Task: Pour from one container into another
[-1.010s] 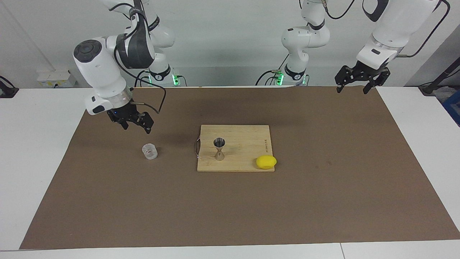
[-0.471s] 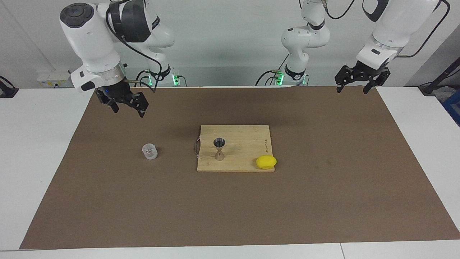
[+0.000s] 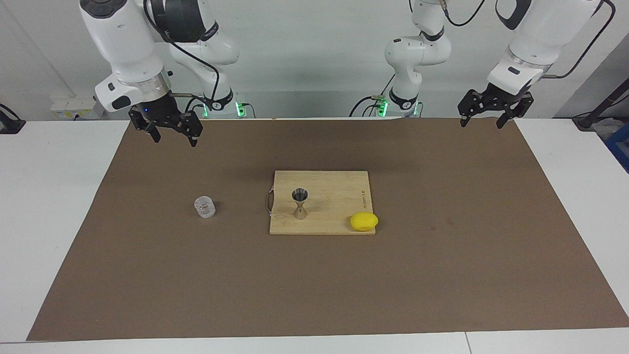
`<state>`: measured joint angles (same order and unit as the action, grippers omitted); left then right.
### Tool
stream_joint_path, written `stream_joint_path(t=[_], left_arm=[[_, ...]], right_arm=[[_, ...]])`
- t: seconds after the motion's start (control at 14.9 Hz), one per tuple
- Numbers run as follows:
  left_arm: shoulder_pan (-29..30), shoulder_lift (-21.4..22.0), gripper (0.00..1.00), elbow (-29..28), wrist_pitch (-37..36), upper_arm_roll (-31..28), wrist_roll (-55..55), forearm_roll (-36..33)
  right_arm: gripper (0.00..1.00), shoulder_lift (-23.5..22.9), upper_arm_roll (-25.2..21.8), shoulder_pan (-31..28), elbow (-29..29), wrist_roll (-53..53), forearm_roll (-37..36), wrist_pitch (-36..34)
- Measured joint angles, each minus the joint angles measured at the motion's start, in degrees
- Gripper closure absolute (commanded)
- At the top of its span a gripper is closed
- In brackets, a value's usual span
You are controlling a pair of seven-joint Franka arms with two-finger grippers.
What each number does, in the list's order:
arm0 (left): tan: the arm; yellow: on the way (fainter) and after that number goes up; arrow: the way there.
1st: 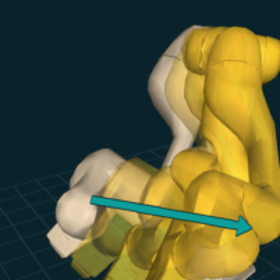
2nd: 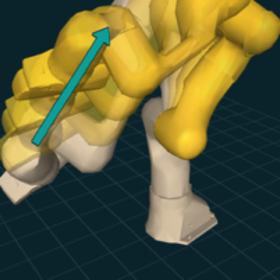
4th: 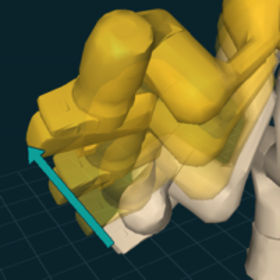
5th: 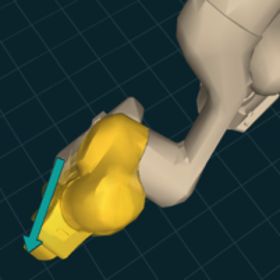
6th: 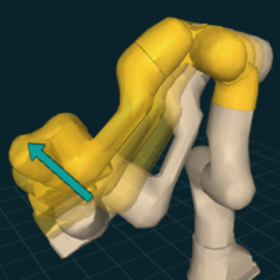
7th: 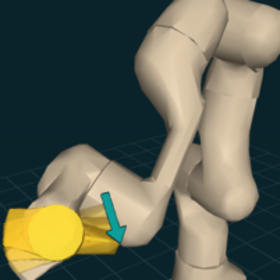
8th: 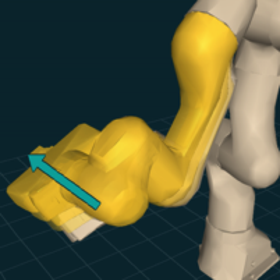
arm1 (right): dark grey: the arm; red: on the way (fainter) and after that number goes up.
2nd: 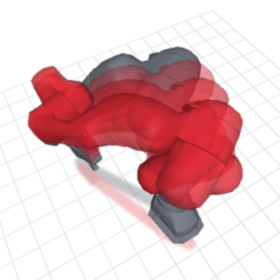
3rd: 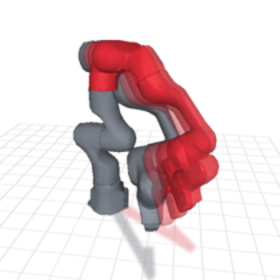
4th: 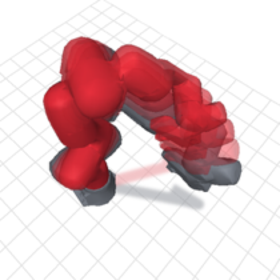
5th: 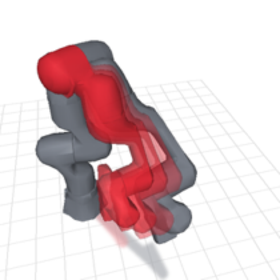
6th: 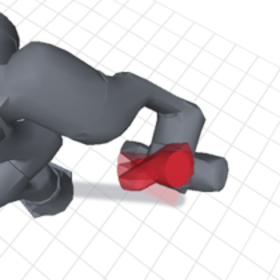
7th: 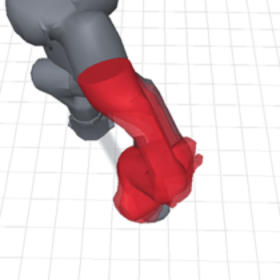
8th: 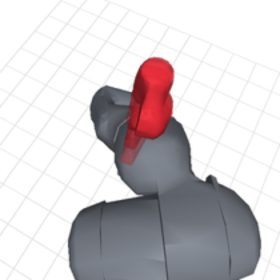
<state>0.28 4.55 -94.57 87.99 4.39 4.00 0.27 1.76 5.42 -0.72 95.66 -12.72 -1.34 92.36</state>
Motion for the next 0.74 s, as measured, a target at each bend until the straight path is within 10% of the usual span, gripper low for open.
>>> stream_joint_path(t=[0.74], left_arm=[[0.0,0.0,0.0,0.0,0.0,0.0,0.0,0.0]], right_arm=[[0.0,-0.4,0.1,0.0,-1.3,0.2,0.0,-0.9]])
